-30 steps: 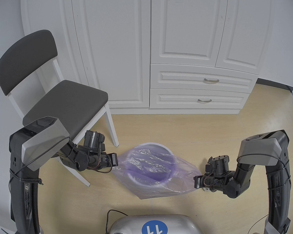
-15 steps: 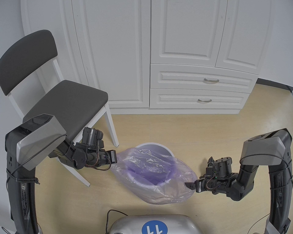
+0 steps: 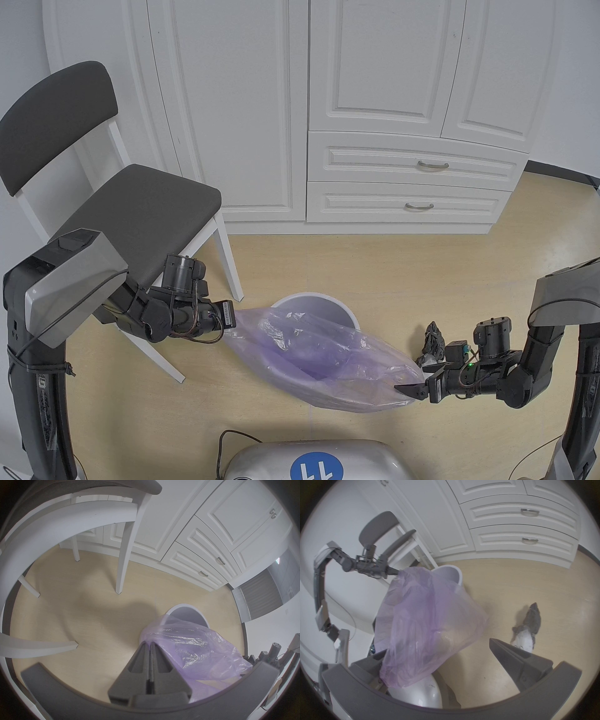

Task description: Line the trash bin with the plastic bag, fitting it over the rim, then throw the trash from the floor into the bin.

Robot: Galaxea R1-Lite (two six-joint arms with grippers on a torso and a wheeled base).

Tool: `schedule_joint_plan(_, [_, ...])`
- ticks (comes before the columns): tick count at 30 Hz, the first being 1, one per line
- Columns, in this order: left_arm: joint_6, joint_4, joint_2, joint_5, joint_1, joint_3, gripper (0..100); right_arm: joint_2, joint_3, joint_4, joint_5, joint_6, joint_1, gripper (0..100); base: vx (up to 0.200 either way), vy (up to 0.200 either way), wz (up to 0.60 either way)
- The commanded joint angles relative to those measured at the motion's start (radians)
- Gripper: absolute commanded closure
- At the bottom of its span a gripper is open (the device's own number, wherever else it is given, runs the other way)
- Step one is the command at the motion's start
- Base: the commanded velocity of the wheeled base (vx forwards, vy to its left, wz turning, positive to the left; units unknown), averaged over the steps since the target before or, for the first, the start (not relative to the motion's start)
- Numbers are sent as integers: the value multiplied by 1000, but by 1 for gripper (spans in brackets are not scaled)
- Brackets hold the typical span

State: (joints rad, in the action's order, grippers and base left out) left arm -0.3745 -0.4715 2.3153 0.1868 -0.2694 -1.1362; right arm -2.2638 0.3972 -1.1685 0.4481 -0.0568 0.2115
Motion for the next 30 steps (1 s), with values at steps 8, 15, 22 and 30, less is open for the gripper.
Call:
schedule_joint_plan(8, [22,1,76,-1,10,-10,100,-204,-75,-402,225,212,-72,0,0,0,0])
schedule_joint_plan(15, [17,-1,87,-1,30,-31,100,-203,-80,-402,291,247,-92,0,0,0,0])
schedule_joint_plan(22, [14,1,82,2,79,-45,100,-160,-123,-402,442,232,-176,0,0,0,0])
schedule_joint_plan(30, [-9,-1,64,6,55,-42,100,-131,-107,-402,457,236,-181,0,0,0,0])
